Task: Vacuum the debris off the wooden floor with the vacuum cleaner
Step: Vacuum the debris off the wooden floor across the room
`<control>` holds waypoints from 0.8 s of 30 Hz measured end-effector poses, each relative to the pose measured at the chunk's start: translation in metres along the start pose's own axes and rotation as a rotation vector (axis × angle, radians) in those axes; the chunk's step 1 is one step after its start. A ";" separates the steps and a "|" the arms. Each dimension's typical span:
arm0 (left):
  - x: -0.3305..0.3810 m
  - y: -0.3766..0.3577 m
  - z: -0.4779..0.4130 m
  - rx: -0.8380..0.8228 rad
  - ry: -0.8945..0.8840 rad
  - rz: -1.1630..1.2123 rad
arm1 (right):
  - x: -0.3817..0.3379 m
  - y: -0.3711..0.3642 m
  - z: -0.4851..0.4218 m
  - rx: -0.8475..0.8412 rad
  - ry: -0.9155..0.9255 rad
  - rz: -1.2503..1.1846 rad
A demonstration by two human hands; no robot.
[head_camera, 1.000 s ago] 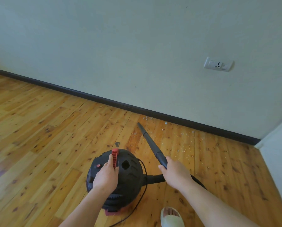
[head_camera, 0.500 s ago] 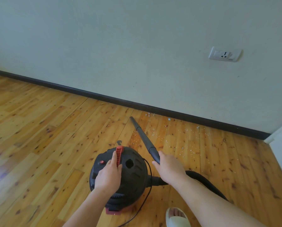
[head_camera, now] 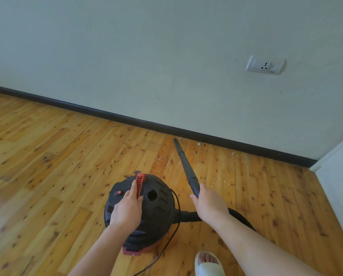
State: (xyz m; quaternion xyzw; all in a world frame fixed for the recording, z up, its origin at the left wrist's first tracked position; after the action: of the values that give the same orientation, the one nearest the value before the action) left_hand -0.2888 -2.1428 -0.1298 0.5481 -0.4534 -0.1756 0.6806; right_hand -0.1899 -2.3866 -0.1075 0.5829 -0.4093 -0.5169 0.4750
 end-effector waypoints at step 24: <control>0.013 0.004 0.014 -0.070 0.030 0.164 | 0.067 0.025 0.012 0.014 -0.204 -0.032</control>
State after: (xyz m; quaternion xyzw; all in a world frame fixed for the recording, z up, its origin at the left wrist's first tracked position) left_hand -0.2944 -2.1591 -0.1215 0.4876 -0.4799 -0.1270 0.7182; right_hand -0.1928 -2.4585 -0.0978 0.5368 -0.4498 -0.5782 0.4186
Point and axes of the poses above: each hand's wrist, its own z-axis away from the middle knuckle, its own y-axis out of the back of the hand, x = y × z, the point moved 8 cm from there along -z, towards the middle knuckle, and after that the axes turned 13 degrees about x, right-handed, at the moved point
